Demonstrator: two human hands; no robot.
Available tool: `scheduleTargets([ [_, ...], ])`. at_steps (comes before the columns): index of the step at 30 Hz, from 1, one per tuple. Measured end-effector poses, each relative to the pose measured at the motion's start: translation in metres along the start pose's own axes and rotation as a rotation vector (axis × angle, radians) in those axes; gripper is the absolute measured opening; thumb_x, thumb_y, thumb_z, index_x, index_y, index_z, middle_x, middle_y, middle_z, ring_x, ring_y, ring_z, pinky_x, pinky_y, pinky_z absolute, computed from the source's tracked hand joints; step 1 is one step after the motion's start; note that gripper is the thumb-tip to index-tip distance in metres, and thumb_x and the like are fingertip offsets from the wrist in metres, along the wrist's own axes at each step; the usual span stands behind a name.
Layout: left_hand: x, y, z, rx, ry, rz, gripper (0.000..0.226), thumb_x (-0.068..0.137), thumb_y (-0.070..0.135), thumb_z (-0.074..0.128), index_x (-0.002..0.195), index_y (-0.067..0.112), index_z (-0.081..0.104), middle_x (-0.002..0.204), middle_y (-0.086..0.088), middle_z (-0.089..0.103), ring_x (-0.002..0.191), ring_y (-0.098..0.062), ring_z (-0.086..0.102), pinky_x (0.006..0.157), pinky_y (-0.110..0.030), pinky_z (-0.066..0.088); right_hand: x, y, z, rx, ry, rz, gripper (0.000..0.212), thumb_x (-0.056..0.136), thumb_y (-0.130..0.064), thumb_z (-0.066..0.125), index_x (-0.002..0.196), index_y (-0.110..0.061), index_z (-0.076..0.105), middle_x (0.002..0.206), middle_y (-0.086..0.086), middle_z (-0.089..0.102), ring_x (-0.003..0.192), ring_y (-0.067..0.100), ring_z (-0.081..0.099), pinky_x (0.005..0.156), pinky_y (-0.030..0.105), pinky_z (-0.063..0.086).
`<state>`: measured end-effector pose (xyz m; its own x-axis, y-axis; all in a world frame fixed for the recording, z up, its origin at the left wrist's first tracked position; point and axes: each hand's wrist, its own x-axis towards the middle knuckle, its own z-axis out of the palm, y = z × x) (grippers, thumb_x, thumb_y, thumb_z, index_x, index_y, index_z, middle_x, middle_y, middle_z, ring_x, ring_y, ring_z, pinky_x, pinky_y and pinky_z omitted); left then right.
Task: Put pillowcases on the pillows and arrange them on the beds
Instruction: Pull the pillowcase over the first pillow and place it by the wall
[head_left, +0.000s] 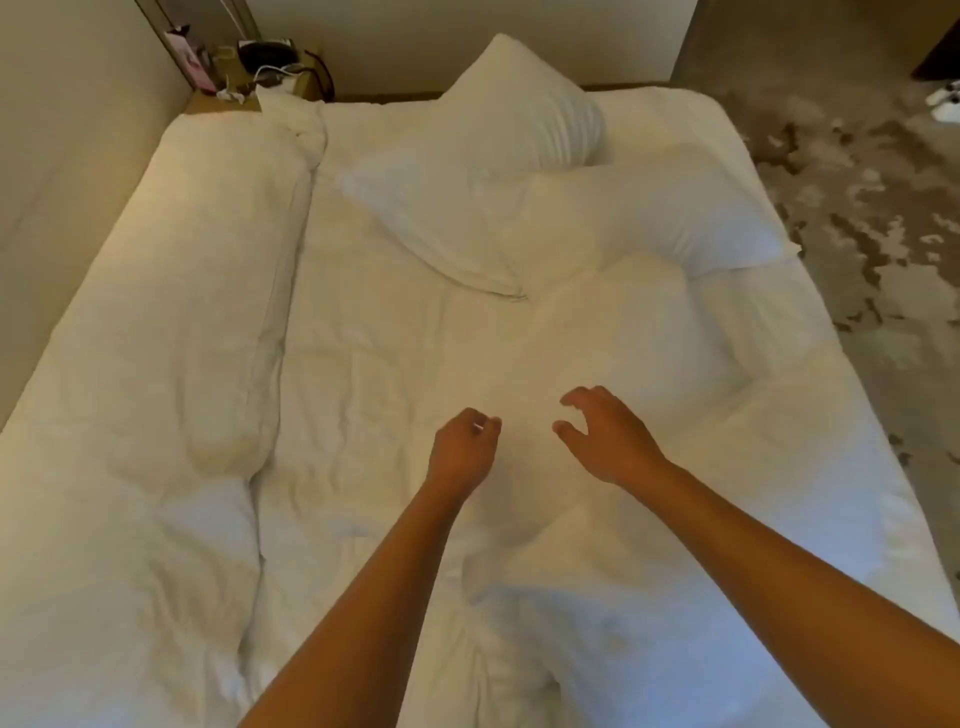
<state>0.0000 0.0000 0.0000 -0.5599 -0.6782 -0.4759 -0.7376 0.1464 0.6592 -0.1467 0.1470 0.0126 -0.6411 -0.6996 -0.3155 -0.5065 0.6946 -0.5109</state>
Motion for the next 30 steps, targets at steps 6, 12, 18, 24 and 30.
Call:
scheduleTargets([
  [6,0.074,-0.019,0.005,0.257,-0.033,-0.042,0.063,0.095,0.061,0.053,0.14,0.017,0.054,0.139,-0.009,0.054,0.129,-0.029,0.052,0.103,-0.045,0.049,0.06,0.031,0.035,-0.224,-0.161,0.159,0.106,0.088,-0.075,0.059,0.167,-0.03,0.005,0.175,0.006,-0.007,0.161,0.033,0.001,0.122,0.055,0.033],
  [12,0.129,-0.067,0.021,0.422,-0.142,-0.148,0.104,0.071,0.093,0.042,0.153,0.03,0.032,0.146,-0.009,0.049,0.137,-0.033,0.045,0.113,-0.057,0.035,0.085,0.051,0.09,-0.334,-0.157,0.177,0.117,0.078,-0.095,0.038,0.165,-0.035,-0.012,0.172,0.003,-0.025,0.161,0.031,-0.013,0.12,0.069,0.022],
  [18,0.161,-0.092,0.029,0.453,-0.141,-0.187,0.125,0.044,0.108,0.038,0.147,0.039,0.027,0.138,-0.006,0.054,0.133,-0.034,0.048,0.111,-0.062,0.025,0.091,0.064,0.114,-0.408,-0.079,0.14,0.114,0.074,-0.098,0.02,0.164,-0.036,-0.014,0.172,0.003,-0.026,0.161,0.03,-0.014,0.118,0.072,0.022],
  [24,0.156,-0.091,0.021,0.297,-0.158,-0.158,0.127,0.043,0.103,0.055,0.145,0.029,0.038,0.128,-0.001,0.067,0.114,-0.028,0.066,0.09,-0.045,0.054,0.087,0.063,0.116,-0.423,-0.082,0.164,0.113,0.078,-0.096,0.026,0.164,-0.036,-0.017,0.172,0.004,-0.028,0.161,0.029,-0.016,0.12,0.072,0.021],
  [30,0.109,-0.065,0.006,0.295,-0.12,-0.018,0.08,0.057,0.091,0.061,0.106,0.028,0.054,0.096,0.004,0.066,0.086,-0.022,0.065,0.077,-0.043,0.058,0.061,0.051,0.079,-0.317,-0.042,0.159,0.122,0.069,-0.1,0.038,0.165,-0.036,-0.001,0.175,0.006,-0.003,0.161,0.031,0.005,0.121,0.06,0.032],
])
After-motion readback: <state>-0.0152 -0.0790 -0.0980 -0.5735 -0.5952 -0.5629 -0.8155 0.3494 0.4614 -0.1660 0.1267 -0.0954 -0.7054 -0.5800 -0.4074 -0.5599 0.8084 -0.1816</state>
